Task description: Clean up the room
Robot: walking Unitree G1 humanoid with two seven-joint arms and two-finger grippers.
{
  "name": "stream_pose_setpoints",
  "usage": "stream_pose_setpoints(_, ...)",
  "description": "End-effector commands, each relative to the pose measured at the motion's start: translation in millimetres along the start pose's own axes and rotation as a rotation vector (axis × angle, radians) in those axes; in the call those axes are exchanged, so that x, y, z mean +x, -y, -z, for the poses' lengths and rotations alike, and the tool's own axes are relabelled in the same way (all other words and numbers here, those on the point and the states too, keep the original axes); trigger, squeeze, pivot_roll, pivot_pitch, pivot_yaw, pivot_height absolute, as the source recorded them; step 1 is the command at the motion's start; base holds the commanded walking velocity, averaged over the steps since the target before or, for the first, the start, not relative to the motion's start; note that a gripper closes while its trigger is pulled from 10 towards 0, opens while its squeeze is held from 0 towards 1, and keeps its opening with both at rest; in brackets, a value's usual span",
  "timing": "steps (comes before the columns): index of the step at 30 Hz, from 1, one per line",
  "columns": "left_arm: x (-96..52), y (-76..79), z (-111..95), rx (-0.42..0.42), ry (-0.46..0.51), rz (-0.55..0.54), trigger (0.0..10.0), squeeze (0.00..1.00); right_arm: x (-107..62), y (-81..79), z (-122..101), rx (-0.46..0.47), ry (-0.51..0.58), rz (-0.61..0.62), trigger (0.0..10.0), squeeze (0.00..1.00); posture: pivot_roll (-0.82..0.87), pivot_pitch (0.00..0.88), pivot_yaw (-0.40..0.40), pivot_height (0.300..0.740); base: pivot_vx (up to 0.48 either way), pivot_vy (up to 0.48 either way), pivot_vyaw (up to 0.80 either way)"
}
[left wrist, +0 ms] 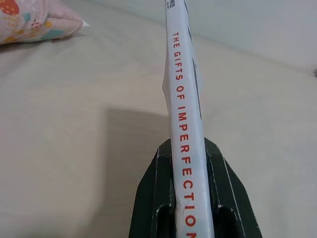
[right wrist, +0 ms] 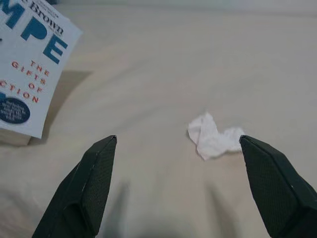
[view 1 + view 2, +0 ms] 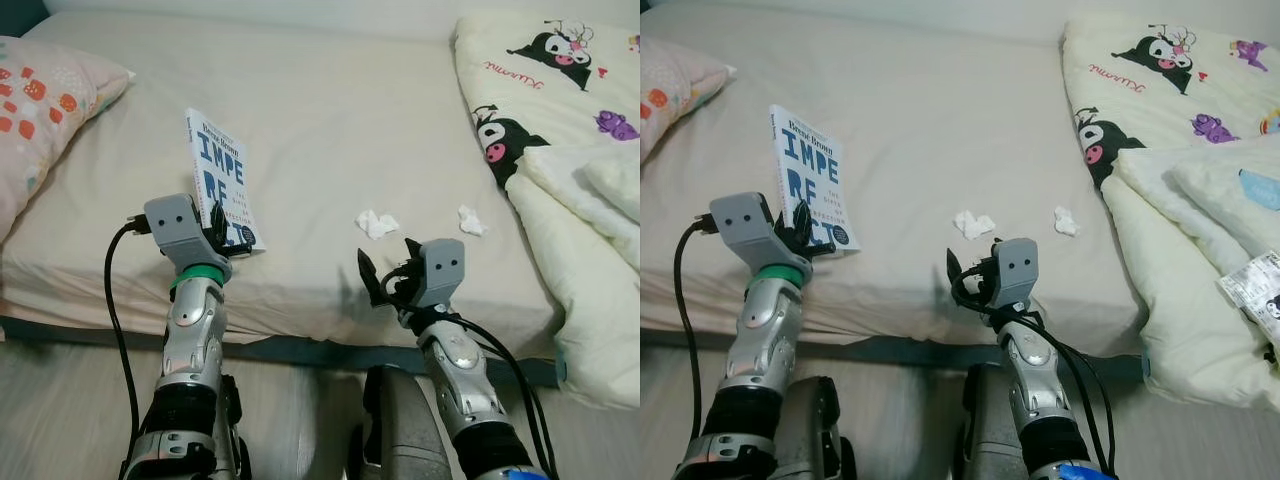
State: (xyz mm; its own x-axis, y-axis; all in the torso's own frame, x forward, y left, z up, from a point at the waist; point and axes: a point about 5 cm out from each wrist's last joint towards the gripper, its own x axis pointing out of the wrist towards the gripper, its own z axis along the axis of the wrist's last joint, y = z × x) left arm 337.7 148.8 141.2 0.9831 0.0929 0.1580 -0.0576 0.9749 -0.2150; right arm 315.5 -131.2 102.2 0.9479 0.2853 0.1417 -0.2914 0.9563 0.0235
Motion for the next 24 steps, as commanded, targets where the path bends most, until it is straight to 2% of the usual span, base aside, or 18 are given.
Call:
stream_pose_setpoints(1,-2.0,1.3,1,0.025,0.009,0.025,10.0,0.0,-2.8,1.7,4,0.006,-0.009,0.005,10.0,0.0,0.0,0.115,0.003,0.645,0.0,0.0,0.0)
stream_pose_setpoints(14,-3.4,10.4,5,0.056,-0.006,0.099,10.0,0.0,-5.5,4.3,5,-0.002,-0.006,0.018,10.0,0.0,0.0,0.112,0.01,0.685,0.0,0.0,0.0)
stream_pose_setpoints(24,-3.9,11.8,7,0.062,-0.012,0.111,10.0,0.0,-6.8,4.6,6,0.0,-0.006,0.019,10.0,0.0,0.0,0.096,0.012,0.71,0.0,0.0,0.0)
